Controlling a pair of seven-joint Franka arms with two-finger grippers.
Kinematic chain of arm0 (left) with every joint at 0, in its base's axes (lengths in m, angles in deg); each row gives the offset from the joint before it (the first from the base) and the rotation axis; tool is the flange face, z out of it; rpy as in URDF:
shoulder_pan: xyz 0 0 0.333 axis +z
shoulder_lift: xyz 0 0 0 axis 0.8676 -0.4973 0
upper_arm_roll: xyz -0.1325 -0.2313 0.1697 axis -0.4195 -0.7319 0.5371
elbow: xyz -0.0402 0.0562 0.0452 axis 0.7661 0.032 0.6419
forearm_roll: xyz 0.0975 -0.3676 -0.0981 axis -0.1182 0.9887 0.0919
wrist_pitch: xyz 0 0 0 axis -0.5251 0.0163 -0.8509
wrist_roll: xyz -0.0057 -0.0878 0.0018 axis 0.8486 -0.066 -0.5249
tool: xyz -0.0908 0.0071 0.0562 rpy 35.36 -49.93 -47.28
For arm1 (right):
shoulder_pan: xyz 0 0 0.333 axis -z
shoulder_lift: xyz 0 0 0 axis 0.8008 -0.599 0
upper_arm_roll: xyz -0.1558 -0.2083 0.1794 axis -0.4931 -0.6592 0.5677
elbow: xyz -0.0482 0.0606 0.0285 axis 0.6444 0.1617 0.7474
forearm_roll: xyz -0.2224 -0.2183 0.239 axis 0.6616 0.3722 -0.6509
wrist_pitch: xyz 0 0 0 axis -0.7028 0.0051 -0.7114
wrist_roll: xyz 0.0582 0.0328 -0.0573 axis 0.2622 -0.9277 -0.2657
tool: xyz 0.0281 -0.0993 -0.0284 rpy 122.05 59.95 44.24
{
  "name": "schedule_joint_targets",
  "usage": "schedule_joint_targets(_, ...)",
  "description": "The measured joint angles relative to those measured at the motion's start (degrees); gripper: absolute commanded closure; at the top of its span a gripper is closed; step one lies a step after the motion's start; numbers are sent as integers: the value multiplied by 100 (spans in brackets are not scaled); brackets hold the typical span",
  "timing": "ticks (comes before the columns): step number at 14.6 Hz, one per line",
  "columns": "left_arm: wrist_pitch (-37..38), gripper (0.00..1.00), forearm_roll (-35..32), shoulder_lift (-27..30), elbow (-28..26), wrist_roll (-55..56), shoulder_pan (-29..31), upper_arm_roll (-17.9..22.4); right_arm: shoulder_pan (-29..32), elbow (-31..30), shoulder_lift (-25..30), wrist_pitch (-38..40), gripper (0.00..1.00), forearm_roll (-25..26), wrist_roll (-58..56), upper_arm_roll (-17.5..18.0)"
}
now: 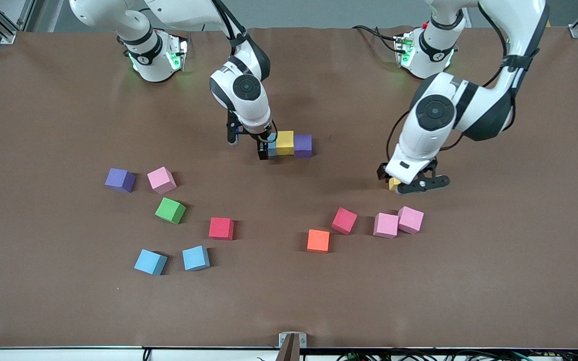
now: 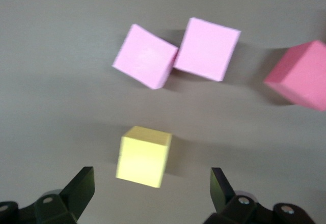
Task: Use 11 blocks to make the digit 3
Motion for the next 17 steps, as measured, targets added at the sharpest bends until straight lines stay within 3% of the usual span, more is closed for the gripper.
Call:
schedule_joint_targets(5,-207,0,43,145,-491,-332,193,-2,0,272,0,555,0,0,-14,-11)
schedule_joint_targets(11,-1636,0,46,144,-1342,-680,582,-4,3,428,3,737,0,0,-31,-41)
schedule_joint_targets(17,-2013,0,67,-56,-1503,-789,674,-6,118,696,244,1525,0,2,-515,-89)
